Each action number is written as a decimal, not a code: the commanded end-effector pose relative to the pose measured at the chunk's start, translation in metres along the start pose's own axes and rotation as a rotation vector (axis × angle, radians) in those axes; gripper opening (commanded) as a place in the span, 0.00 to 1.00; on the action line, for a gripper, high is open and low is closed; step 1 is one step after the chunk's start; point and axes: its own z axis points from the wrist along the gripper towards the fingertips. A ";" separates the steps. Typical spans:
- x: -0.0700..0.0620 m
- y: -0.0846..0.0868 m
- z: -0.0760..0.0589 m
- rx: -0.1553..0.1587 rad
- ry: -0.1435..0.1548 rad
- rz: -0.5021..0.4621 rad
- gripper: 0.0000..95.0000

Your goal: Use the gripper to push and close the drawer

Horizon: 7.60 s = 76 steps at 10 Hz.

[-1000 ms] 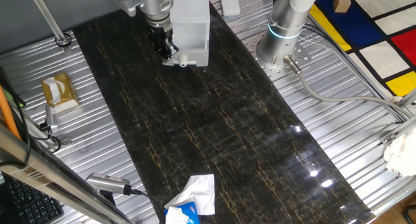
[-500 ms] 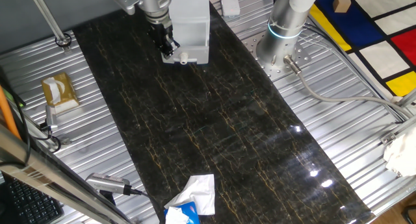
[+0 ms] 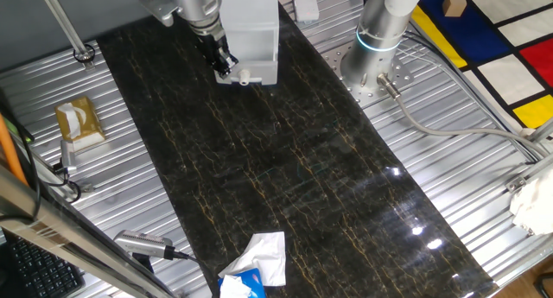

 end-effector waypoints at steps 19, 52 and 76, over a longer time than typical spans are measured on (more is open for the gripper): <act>0.055 -0.023 0.005 0.111 0.092 -0.084 0.00; 0.043 -0.019 -0.019 0.140 0.100 0.022 0.00; 0.061 -0.040 -0.007 0.134 0.104 0.090 0.00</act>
